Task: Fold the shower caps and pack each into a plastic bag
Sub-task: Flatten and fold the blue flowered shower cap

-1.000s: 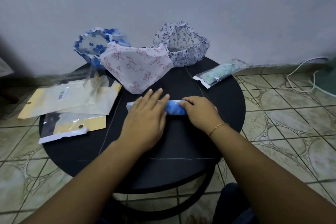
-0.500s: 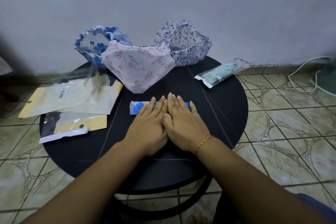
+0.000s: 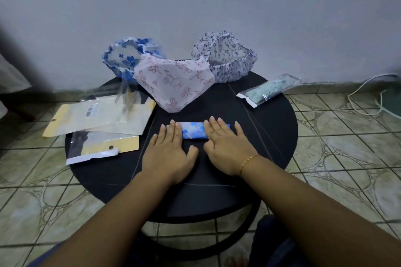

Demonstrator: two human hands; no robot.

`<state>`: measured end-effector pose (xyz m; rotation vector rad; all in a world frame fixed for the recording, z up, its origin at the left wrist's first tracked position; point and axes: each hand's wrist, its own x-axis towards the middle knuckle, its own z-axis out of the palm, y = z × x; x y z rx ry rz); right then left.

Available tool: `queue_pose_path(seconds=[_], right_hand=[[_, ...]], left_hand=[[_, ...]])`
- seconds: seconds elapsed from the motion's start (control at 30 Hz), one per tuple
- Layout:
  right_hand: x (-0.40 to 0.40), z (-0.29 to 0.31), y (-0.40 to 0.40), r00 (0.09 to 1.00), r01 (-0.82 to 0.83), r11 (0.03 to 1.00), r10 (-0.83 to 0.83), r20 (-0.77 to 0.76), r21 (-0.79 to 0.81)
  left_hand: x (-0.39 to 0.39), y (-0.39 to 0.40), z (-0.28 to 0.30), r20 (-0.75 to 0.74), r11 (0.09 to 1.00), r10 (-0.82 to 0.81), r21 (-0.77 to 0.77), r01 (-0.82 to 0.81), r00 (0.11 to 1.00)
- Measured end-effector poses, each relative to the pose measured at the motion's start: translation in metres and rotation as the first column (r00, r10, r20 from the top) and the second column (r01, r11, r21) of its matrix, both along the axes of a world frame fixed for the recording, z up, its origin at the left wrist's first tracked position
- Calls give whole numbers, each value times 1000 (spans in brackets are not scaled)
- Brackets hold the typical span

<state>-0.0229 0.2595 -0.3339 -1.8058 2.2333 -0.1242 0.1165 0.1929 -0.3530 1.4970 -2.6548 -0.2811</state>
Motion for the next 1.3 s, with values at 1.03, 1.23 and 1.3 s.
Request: queue_pose_path(seconds=[1.03,1.23,1.3], right_hand=[[79,24,-4,55,359,917,166,985,-175],[85,26,-16,138,387,893,190,972,-229],[86,25,-19,146,384,895,184,972,-228]], left_hand=[[59,15,46,-792,945,313,314,-90,524],[83,-24,47,-763,896,302,24,-443,571],[95,-42,48,-738,834,355,-27,-551,573]])
